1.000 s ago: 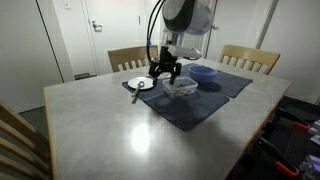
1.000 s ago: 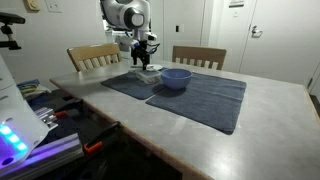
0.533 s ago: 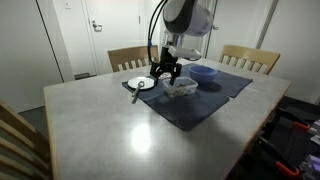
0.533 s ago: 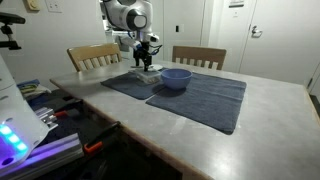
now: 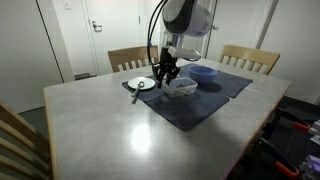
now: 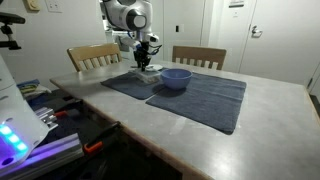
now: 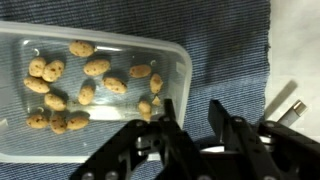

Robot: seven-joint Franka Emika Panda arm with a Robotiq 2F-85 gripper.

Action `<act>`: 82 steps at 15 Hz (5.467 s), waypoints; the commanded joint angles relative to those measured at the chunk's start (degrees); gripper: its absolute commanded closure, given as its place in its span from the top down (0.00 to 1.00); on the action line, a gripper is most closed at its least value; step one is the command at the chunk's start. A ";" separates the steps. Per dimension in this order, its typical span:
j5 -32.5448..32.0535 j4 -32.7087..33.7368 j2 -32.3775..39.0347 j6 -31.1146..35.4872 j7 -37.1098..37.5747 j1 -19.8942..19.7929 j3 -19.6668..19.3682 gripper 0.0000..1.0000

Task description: Pour the contents in the clear lunchbox into the blue bowl on the table

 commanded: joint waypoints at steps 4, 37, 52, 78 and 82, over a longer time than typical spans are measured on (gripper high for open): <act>2.02 0.31 0.95 -0.23 -2.41 -1.46 1.71 0.00; -5.00 -6.78 -22.64 -23.88 1.40 -0.92 -4.26 0.02; -5.75 -5.69 -22.02 -24.47 2.27 -1.15 -4.33 0.09; 9.46 5.93 -18.71 -36.74 -14.92 -7.87 -6.09 0.02; 14.59 6.30 -18.69 -38.85 -21.71 -10.41 -6.76 0.02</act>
